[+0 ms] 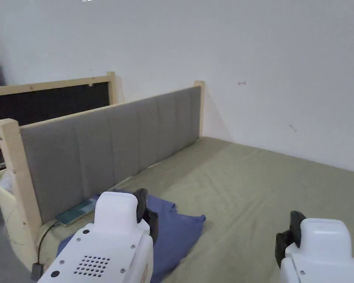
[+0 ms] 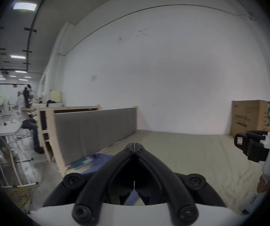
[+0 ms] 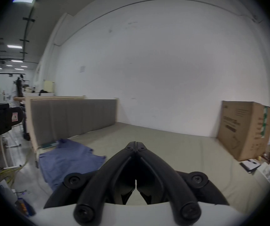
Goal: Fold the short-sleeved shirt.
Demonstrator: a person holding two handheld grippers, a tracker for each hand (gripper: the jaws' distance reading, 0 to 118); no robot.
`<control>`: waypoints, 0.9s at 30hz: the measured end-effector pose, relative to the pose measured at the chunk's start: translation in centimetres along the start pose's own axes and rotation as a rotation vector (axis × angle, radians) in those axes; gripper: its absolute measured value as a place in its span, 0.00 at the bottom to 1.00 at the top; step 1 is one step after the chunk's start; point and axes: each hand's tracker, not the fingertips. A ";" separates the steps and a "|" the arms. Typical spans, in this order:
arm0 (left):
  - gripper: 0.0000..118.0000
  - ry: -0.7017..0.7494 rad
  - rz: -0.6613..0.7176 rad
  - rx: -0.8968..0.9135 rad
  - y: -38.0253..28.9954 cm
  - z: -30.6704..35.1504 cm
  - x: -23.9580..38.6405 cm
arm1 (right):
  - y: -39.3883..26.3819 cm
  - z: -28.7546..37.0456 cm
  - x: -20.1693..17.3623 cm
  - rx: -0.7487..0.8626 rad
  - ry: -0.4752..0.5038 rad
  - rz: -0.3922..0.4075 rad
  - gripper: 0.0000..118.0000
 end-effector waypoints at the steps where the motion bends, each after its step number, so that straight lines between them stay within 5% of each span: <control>1: 0.00 0.028 0.006 -0.013 -0.2 0.2 -1.0 | 0.0 -0.4 -1.1 -0.002 0.037 -0.001 0.00; 10: 0.00 0.125 0.028 -0.202 -2.4 -3.6 -4.9 | -1.1 -2.9 -5.8 -0.044 0.164 0.025 0.00; 20: 0.03 0.077 0.124 -0.717 -12.8 -25.5 -7.2 | -4.0 -6.2 -5.5 -0.164 0.152 0.029 0.00; 24: 0.85 0.023 0.136 -0.942 -16.8 -30.3 -7.6 | -5.0 -7.9 -5.5 -0.208 0.148 0.038 0.00; 27: 0.90 0.034 0.109 -0.903 -18.4 -31.6 -7.0 | -5.7 -9.1 -5.5 -0.236 0.146 0.046 0.00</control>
